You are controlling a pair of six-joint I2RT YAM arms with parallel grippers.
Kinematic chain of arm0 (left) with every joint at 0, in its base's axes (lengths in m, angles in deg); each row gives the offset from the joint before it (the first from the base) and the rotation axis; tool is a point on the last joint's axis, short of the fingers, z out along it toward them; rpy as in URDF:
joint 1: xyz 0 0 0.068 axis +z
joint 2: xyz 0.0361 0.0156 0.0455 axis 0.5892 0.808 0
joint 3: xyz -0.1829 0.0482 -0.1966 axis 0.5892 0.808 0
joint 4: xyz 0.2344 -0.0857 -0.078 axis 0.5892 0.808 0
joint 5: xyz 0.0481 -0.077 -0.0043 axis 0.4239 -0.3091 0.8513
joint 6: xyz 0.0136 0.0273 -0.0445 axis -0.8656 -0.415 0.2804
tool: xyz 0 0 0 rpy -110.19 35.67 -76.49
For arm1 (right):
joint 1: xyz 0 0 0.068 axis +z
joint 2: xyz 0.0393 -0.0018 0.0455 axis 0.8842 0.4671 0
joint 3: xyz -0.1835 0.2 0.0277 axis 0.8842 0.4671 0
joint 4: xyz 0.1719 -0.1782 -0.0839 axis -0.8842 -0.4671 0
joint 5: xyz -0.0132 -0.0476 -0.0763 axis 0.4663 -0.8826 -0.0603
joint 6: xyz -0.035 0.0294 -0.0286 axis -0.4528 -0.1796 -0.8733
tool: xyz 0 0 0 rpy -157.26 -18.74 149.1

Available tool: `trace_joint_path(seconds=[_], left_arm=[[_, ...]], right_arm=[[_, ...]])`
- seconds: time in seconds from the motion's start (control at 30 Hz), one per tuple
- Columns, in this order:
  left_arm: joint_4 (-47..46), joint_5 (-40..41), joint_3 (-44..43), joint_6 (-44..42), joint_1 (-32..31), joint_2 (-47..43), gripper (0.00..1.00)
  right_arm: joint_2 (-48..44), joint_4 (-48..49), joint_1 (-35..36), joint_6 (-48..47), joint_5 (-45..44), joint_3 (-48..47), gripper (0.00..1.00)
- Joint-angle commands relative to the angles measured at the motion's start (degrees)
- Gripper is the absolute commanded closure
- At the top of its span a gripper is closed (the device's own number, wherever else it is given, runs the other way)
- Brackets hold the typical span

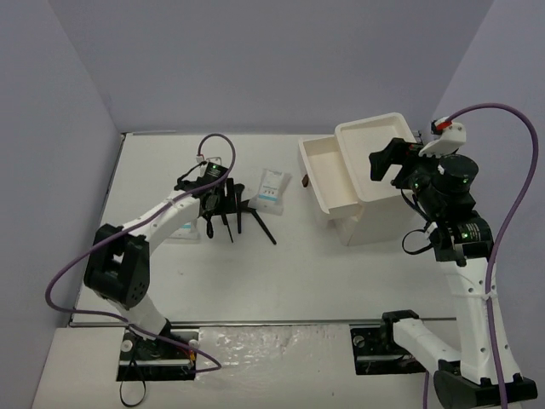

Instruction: Organize the makeup

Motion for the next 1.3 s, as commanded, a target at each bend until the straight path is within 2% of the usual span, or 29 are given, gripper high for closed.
trace_joint_path(seconds=[0.0,0.1,0.27,0.63,0.77,0.87,0.93,1.07,1.27], left_arm=[[1.2,0.5,-9.4,2.6,3.6,4.0,0.4],[2.0,0.0,-13.8,3.0,4.7,8.3,0.47],[3.6,-0.4,-21.6,3.5,5.7,15.5,0.53],[5.4,-2.2,-28.4,4.9,8.0,25.5,0.64],[6.1,-1.9,-30.3,4.4,8.6,27.7,0.8],[6.3,-2.0,-31.0,4.3,9.0,28.6,0.96],[6.2,-2.0,-30.9,4.1,9.1,27.7,1.0],[3.8,-4.2,-28.8,4.9,9.0,21.7,1.0],[-9.3,-16.5,-18.7,13.7,7.2,4.7,1.0]], right_arm=[[-1.0,3.8,1.3,1.3,-2.6,2.7,0.0],[-1.3,4.0,2.3,1.2,-3.0,3.5,0.0],[-1.6,4.3,3.6,0.5,-3.6,4.5,0.0],[-2.6,4.6,7.2,-1.6,-8.6,7.1,0.0],[-2.4,4.6,7.6,-1.7,-8.4,7.6,0.0],[-2.3,4.6,7.6,-1.8,-8.3,7.7,0.0],[-2.6,4.7,7.7,-1.7,-8.3,7.8,0.0],[-3.1,4.6,7.7,-1.4,-8.4,7.8,0.0],[-4.1,4.6,7.8,-0.7,-7.9,7.5,0.0]])
